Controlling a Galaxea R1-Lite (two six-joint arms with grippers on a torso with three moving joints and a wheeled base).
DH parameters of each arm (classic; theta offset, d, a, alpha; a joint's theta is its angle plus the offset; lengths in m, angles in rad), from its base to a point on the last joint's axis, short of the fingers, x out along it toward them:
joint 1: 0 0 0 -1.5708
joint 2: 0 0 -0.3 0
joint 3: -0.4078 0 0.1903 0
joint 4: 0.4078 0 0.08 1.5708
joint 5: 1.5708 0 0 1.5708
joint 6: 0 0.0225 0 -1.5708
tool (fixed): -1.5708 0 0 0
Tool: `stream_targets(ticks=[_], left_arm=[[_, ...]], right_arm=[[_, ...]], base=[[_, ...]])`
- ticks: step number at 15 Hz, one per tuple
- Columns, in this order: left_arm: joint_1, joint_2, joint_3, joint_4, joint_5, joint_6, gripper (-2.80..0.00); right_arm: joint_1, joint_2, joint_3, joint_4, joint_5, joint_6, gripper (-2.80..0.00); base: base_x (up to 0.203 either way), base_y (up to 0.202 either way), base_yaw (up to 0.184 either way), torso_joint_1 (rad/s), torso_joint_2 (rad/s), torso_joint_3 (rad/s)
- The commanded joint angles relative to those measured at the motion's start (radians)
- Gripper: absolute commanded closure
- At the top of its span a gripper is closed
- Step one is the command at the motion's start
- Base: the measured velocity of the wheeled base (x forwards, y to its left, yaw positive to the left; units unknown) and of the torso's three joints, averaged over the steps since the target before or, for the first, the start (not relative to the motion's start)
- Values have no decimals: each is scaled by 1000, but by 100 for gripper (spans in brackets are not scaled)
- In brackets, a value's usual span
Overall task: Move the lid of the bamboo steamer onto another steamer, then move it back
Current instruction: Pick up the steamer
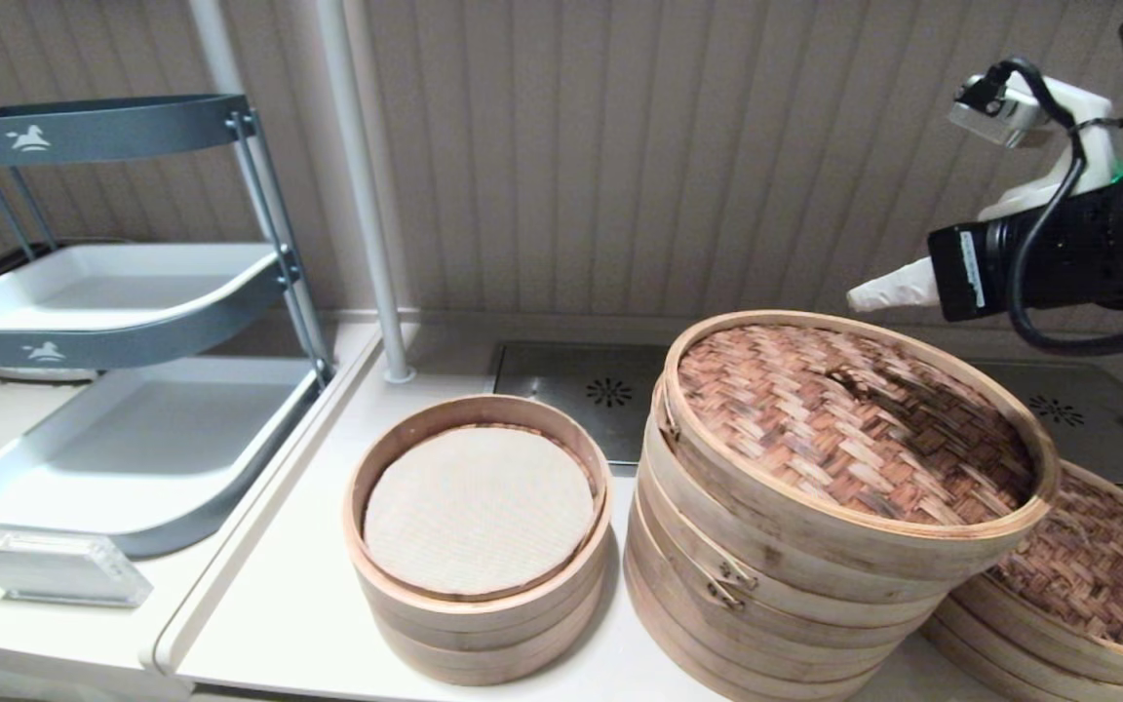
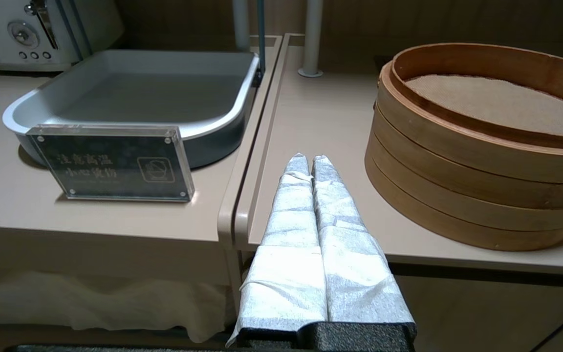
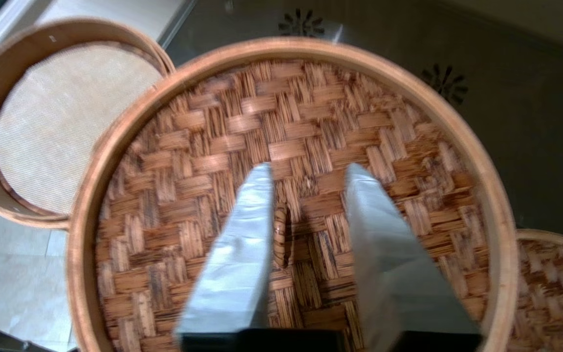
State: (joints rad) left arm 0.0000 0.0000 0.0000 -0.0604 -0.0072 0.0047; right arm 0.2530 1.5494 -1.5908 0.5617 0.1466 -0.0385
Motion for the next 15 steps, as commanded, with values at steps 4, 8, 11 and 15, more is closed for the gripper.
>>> stream_targets(ticks=[4,8,11,15], left_arm=[[2,-2,25,-1,0,0,0],[0,-2,25,-1,1,0,0],[0,-3,25,-1,0,0,0],[0,-2,25,-1,0,0,0]], right_arm=[[3,26,55,0,-5,2,-280],[3,24,103,-5,-2,2,-280],[2,31,104,-5,-2,2,-280],[3,34,104,-11,-5,-1,-280]], base=[[0,0,0,0,0,0],[0,0,0,0,0,0],[0,0,0,0,0,0],[0,0,0,0,0,0]])
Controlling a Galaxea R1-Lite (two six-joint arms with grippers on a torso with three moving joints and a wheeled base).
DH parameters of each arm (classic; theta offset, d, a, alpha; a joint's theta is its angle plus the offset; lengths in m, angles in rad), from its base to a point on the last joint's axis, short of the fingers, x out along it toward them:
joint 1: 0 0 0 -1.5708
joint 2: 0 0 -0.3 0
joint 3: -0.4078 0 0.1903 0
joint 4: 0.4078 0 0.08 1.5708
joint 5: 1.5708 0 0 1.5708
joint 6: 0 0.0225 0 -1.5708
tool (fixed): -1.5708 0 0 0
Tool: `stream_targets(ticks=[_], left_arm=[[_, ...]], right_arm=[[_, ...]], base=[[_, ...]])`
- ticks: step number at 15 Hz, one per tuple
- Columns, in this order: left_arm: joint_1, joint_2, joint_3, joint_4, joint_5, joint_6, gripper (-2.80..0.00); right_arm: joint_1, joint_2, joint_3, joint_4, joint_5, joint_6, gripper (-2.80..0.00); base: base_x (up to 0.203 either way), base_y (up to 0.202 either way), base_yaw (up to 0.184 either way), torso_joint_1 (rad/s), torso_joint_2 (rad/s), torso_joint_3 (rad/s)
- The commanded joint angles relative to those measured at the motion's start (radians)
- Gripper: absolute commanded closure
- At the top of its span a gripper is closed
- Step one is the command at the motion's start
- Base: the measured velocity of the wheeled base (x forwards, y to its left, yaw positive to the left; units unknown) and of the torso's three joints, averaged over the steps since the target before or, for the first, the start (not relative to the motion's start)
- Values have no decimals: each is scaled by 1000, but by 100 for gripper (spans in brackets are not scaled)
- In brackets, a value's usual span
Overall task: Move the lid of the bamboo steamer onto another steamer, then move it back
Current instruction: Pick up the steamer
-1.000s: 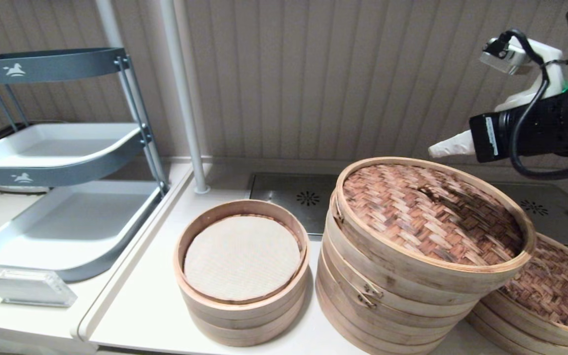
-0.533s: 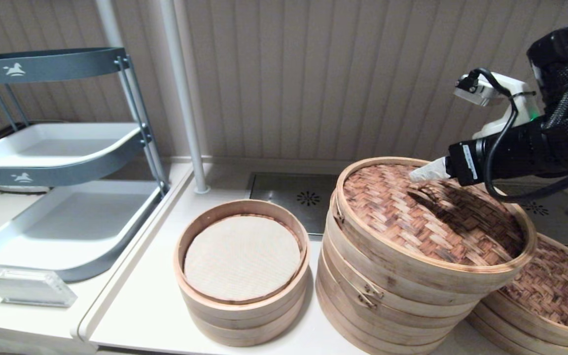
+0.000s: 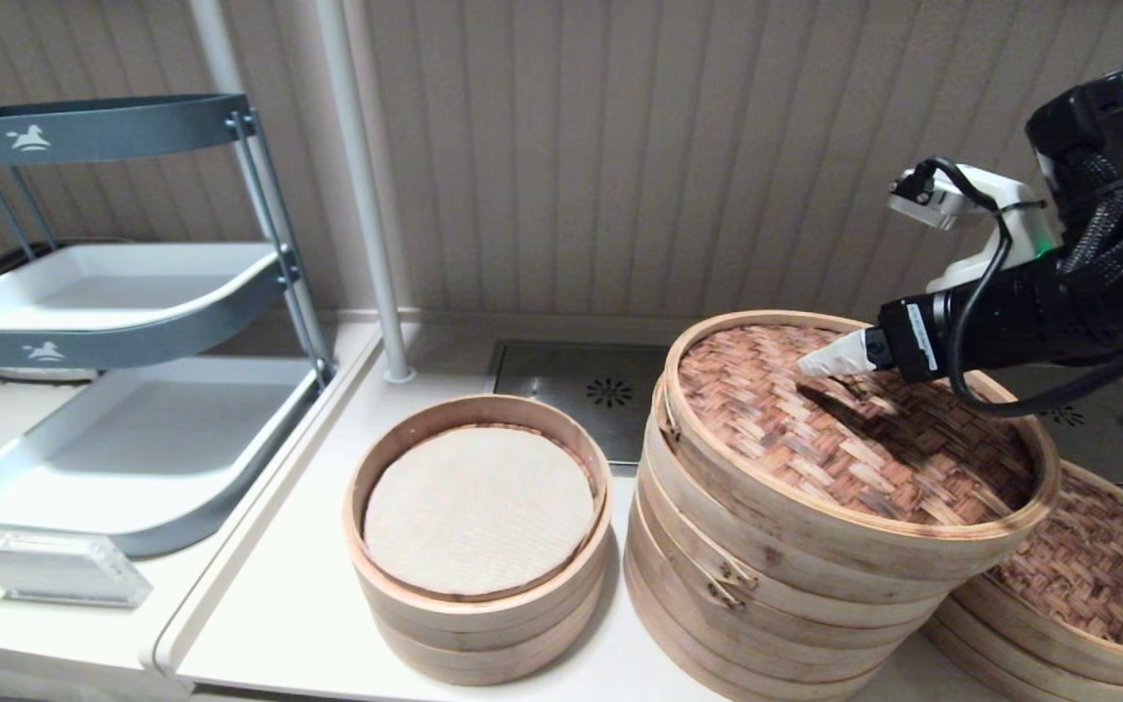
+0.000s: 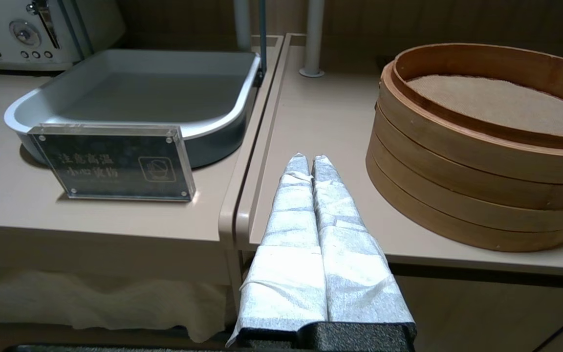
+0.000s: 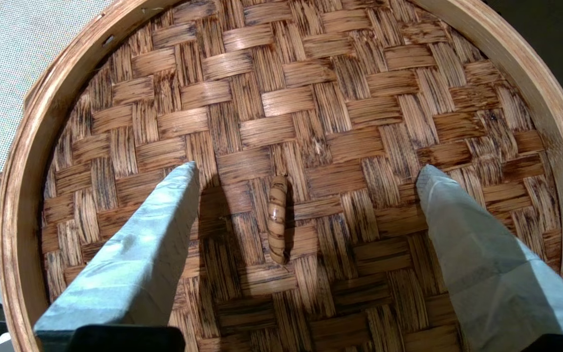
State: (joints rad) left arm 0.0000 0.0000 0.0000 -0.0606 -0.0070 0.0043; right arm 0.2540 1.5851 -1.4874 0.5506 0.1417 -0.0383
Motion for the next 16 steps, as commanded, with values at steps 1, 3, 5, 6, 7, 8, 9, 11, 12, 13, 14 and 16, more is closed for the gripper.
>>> stream_targets(ticks=[1,3,5,6,7,8,9,11,12,13,14,16], left_arm=[[0,-2,25,-1,1,0,0],[1,-2,25,-1,0,0,0],[1,-2,25,-1,0,0,0],[1,-2,25,-1,0,0,0],[0,-2,25,-1,1,0,0],[1,-2,25,-1,0,0,0],[0,-2,25,-1,0,0,0],[1,-2,25,-1,-1,0,0],[0,-2,25,-1,1,0,0],[0,-2,25,-1,1,0,0],[0,-2,25,-1,1,0,0],[1,-2,25,-1,-1,0,0]], right_arm=[[2,-2,7,-14,-5,-3,-280],[4,-3,31,-43,-35,-6,-280],[4,-6,58,-86,-54,-8,-280],[4,-8,67,-95,-54,-9,-280],[5,-11,74,-95,-54,-9,-280],[6,-13,75,-95,-54,-9,-280],[11,-14,75,-95,-53,-9,-61],[11,-14,78,-95,-53,-9,0],[12,-17,84,-95,-53,-9,0],[18,-20,94,-96,-53,-9,0],[25,-21,106,-98,-53,-9,0],[28,-28,127,-100,-50,-11,0]], base=[[0,0,0,0,0,0],[0,0,0,0,0,0],[0,0,0,0,0,0],[0,0,0,0,0,0],[0,0,0,0,0,0],[0,0,0,0,0,0],[0,0,0,0,0,0],[0,0,0,0,0,0],[0,0,0,0,0,0],[0,0,0,0,0,0],[0,0,0,0,0,0],[0,0,0,0,0,0]])
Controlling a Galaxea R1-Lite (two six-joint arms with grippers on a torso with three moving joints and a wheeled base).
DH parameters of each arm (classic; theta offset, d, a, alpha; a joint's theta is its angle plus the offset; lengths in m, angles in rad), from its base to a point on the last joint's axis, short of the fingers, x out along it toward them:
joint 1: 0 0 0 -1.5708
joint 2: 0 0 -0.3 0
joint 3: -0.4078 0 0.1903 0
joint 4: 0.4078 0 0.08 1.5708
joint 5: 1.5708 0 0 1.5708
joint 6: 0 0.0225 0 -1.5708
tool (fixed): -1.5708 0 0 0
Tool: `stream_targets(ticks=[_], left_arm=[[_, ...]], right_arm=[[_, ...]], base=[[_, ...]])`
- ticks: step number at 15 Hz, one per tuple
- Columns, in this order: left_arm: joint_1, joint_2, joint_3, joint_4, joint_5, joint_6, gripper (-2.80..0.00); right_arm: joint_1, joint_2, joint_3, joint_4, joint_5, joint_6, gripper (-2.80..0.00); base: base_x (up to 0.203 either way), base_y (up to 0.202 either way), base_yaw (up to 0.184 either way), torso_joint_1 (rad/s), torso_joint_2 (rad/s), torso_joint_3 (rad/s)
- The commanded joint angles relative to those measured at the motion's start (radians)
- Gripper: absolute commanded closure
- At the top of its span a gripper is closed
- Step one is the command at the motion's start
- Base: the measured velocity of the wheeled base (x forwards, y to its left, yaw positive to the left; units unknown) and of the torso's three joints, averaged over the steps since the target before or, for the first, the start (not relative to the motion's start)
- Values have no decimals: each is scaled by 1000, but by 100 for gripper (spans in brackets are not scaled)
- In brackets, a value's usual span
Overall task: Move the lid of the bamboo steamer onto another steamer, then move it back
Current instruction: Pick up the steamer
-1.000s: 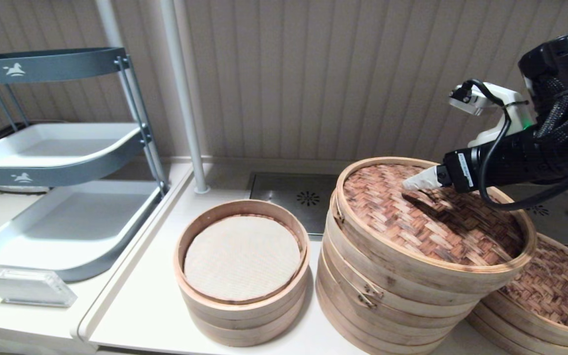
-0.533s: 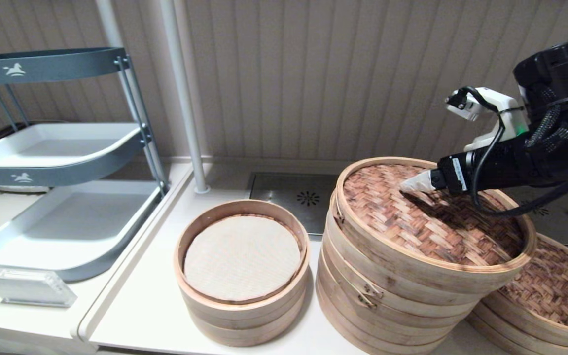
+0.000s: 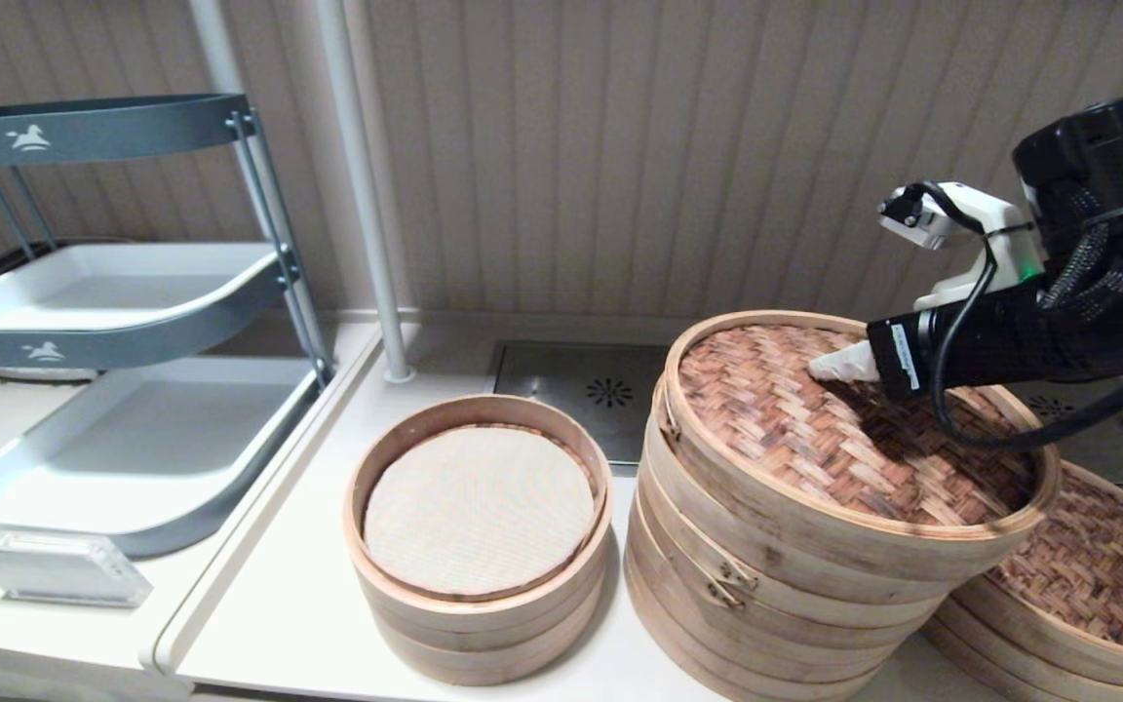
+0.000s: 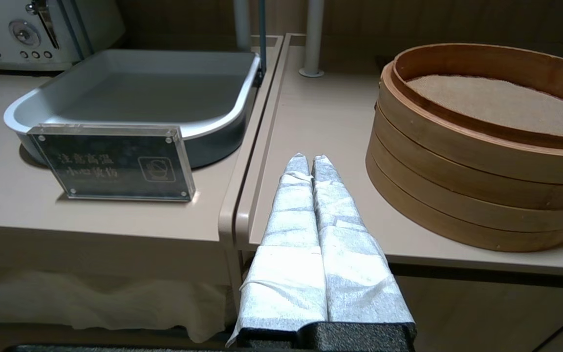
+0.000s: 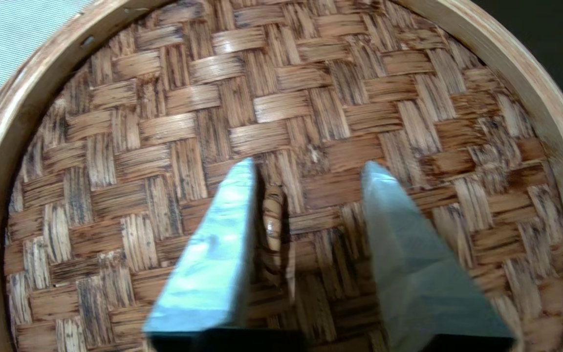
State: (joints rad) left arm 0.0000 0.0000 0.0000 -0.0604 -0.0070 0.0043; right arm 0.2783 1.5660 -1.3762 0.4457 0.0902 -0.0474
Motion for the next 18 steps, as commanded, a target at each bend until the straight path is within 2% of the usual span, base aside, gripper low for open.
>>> stream_targets(ticks=[1,4,8,18], left_arm=[[0,-2,25,-1,0,0,0],[0,-2,25,-1,0,0,0],[2,-2,25,-1,0,0,0],[0,-2,25,-1,1,0,0]], right_arm=[[11,-9,21,5,2,-1,0],[32,-16,49,-9,2,-1,0],[31,-23,81,-98,-1,3,0],[25,-84,45,-91,-29,4,0]], base=[[0,0,0,0,0,0],[0,0,0,0,0,0],[0,0,0,0,0,0],[0,0,0,0,0,0]])
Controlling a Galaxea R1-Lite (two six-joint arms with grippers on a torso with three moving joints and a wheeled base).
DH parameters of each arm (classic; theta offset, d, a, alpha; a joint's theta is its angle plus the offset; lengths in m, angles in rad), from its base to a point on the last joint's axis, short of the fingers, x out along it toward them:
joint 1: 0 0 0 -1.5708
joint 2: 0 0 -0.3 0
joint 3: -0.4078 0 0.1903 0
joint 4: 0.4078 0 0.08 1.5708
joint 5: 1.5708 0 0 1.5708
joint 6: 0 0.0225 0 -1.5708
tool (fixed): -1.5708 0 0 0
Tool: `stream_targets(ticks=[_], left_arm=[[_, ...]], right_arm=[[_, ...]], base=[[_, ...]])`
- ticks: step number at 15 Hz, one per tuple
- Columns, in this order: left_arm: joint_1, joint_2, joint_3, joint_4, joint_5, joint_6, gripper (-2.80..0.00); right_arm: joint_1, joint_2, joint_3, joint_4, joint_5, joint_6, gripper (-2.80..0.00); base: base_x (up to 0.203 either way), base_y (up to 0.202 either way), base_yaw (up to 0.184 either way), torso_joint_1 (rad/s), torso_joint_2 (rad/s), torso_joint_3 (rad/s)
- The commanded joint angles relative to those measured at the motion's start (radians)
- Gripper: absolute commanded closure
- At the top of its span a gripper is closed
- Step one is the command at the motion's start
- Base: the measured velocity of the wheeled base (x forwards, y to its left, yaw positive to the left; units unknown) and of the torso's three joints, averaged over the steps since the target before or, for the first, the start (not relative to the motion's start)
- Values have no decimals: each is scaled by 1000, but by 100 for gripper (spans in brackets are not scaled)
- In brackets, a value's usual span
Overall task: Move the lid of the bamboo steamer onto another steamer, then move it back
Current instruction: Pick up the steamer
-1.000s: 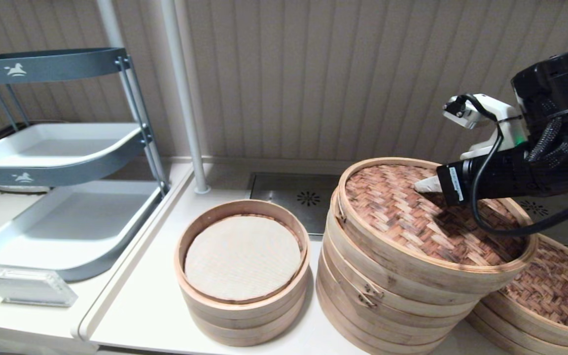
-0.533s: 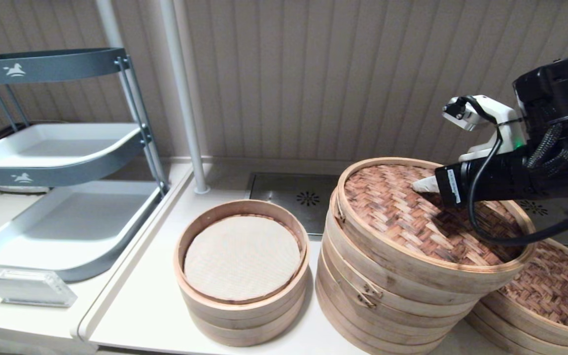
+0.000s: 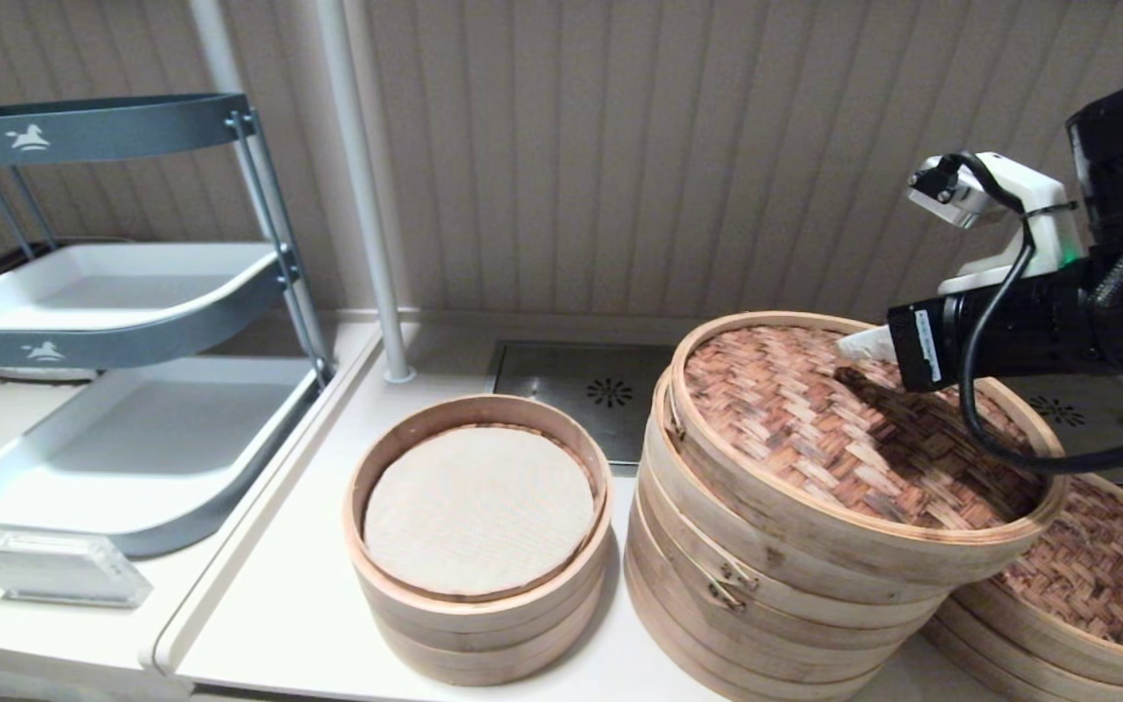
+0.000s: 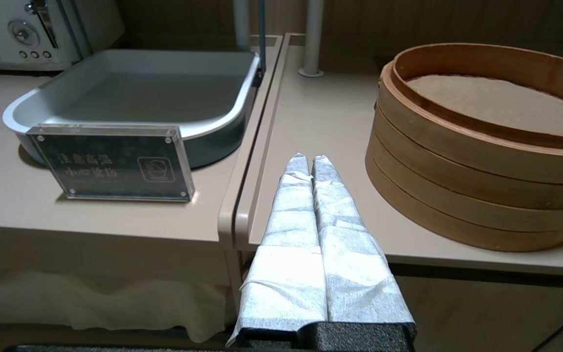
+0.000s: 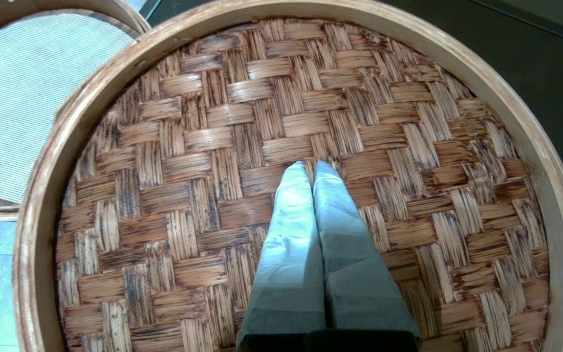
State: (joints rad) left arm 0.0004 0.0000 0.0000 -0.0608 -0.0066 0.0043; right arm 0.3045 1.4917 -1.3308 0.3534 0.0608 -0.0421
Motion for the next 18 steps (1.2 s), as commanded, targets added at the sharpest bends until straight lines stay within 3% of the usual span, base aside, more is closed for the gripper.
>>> stream_targets(ticks=[1,4,5,13,14,18], left_arm=[[0,-2,25,-1,0,0,0],[0,-2,25,-1,-1,0,0],[1,-2,25,-1,-1,0,0],[0,-3,25,-1,0,0,0],[0,-2,25,-1,-1,0,0],[1,-2,25,-1,-1,0,0]], right_arm=[[-1,-11,7,4,1,-2,0],[1,-33,42,4,-1,-2,0],[2,-38,51,3,-1,-3,-280],[-1,-48,125,-7,2,-4,-280],[1,-47,125,-7,2,-3,0],[1,-47,134,-7,4,-5,0]], base=[[0,0,0,0,0,0],[0,0,0,0,0,0],[0,0,0,0,0,0],[0,0,0,0,0,0],[0,0,0,0,0,0],[0,0,0,0,0,0]])
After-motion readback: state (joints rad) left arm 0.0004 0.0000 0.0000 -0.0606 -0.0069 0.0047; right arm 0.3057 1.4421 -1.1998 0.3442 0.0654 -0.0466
